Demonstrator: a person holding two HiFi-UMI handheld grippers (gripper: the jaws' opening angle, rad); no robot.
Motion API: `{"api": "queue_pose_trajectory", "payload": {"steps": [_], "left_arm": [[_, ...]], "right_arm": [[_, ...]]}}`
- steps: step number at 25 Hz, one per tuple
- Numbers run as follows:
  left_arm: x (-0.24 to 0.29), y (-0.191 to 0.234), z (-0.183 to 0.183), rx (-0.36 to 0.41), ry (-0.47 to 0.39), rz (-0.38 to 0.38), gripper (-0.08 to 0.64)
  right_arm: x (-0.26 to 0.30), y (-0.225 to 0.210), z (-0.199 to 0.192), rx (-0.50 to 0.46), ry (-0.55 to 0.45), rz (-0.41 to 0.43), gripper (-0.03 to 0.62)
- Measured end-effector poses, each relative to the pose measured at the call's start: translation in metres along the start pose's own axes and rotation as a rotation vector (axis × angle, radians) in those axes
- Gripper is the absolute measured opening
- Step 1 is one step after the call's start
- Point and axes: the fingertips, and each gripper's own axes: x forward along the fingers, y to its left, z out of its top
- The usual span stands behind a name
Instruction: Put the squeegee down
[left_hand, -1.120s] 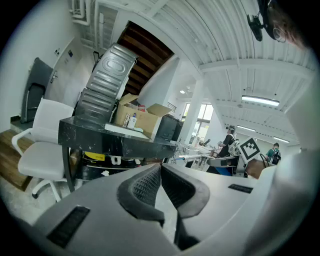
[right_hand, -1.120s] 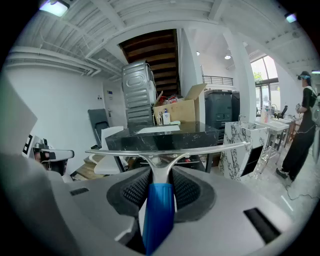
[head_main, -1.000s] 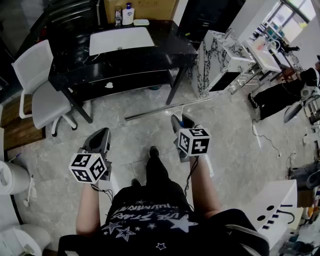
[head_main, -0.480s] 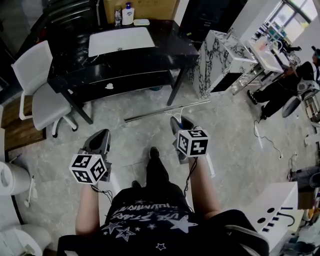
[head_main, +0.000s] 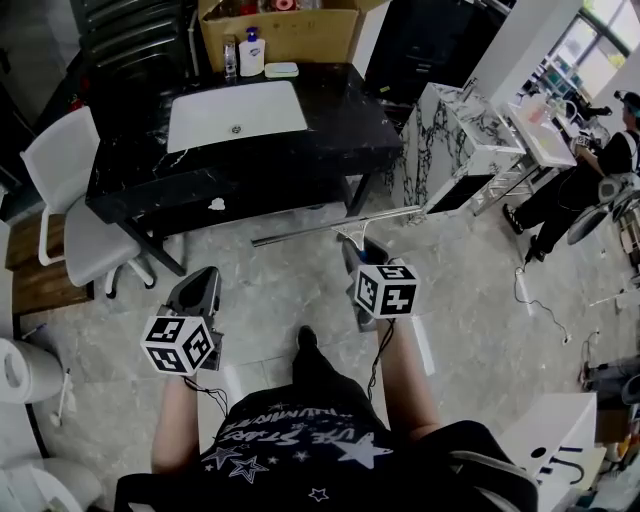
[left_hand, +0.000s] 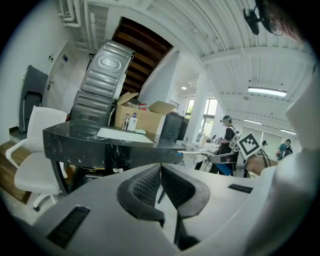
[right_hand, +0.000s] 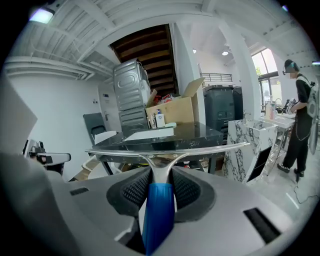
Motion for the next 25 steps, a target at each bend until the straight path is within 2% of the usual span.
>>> {"api": "queue_pose_trajectory", "payload": {"steps": [6,13,19,25], "left_arm": [[0.075,-0.008,0.034,0.007,-0.009,0.024,0.021],[0.153,-0.017,0.057,0.034,-0.003,0.052,0.021],[0.189,-0.021,0.071,0.023,-0.022,0.078,0.021],[0.216,-0.019,0.083,-0.004,-0.022,0.059,0.021]], "right_arm": [[0.056,-0.055,0.047,0.028,-0.003,0.016,0.138],[0.109,-0.112,0.089,0.011,-0.006,0.045,0.138],[0.14,-0.134,0.107,-0.007,0.0,0.08,0.138],[0.161,-0.145,0.119,0.001,-0.01,0.079,0.138]]}}
